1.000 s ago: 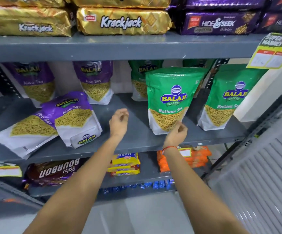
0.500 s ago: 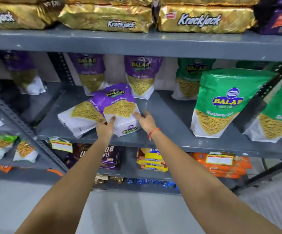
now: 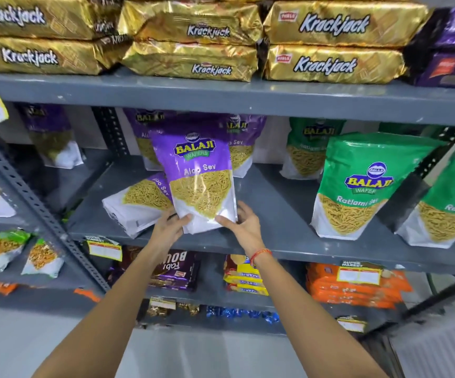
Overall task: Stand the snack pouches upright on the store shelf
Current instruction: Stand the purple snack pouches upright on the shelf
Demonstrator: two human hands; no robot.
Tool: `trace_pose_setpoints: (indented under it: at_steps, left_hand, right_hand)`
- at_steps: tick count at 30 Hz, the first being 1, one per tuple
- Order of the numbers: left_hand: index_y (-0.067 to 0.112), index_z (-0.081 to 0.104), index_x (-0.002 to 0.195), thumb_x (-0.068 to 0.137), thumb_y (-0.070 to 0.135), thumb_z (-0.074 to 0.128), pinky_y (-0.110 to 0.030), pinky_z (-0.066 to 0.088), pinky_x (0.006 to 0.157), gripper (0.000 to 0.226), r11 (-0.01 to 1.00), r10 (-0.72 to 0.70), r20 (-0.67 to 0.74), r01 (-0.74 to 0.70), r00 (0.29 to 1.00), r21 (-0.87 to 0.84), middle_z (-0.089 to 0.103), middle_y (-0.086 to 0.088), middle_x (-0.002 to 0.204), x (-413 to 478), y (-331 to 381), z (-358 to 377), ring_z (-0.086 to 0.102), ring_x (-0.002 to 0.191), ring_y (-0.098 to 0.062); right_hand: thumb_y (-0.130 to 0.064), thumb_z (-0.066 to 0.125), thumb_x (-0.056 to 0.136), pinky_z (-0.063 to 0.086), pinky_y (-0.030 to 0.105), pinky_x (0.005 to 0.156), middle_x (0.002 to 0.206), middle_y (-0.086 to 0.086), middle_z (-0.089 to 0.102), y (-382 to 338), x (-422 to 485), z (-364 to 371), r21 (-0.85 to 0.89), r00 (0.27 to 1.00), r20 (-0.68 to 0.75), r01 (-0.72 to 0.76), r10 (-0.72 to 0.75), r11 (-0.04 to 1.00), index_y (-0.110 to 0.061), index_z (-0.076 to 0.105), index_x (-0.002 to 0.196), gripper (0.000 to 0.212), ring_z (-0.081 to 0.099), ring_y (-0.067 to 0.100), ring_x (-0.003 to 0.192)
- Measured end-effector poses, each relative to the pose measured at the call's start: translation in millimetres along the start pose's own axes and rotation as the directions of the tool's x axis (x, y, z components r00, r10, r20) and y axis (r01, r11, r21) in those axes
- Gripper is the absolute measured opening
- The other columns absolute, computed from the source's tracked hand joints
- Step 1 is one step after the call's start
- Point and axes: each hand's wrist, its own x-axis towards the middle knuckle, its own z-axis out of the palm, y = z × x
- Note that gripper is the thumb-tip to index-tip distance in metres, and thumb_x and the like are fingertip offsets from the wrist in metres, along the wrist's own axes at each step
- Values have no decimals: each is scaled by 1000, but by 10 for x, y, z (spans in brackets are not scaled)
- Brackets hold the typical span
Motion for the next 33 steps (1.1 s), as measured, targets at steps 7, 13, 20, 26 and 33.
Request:
trace_pose_setpoints:
  at_steps: [7,13,20,26,33]
  left_hand:
    - [34,55,103,78,14,70,-32,47,93,36,996,62,93,-67,994,53,70,6,108,-29,49,-99,66,103,-11]
    - [13,45,113,72,0,73,-15,53,69,51,974,100,85,-115,991,197,67,-1,101,50,208,105,66,85,-5]
    - [0,42,109,66,-13,72,-38,48,85,54,924,192,133,-225,972,308,60,-27,117,274,204,687,60,100,-31]
    - [7,42,101,63,-13,74,-44,52,86,53,916,180,130,-214,975,338,61,-29,112,402,-4,1072,63,98,-34]
    - [0,46,114,69,-5,74,-39,51,90,53,908,136,154,-185,979,375,61,-22,115,468,-230,1128,62,105,-34]
  right_hand:
    - [-8,85,63,54,21,88,115,0,68,27,-139,-17,29,996,26,86,-87,996,-20,62,112,55,66,9,104]
    - [-11,88,57,54,25,89,110,2,68,-97,-68,-228,-126,995,-34,93,-98,988,-13,58,108,59,65,17,102]
    - [-8,88,58,51,37,97,112,6,66,-142,121,-652,-287,986,-149,34,-79,957,-13,50,108,63,62,21,105]
    - [-8,87,57,50,43,97,119,17,64,5,182,-931,-363,967,-254,-80,-16,928,-6,48,115,69,60,30,111]
    - [-7,86,61,50,44,98,122,17,63,209,85,-992,-316,949,-315,-118,14,942,-7,44,119,71,60,31,112]
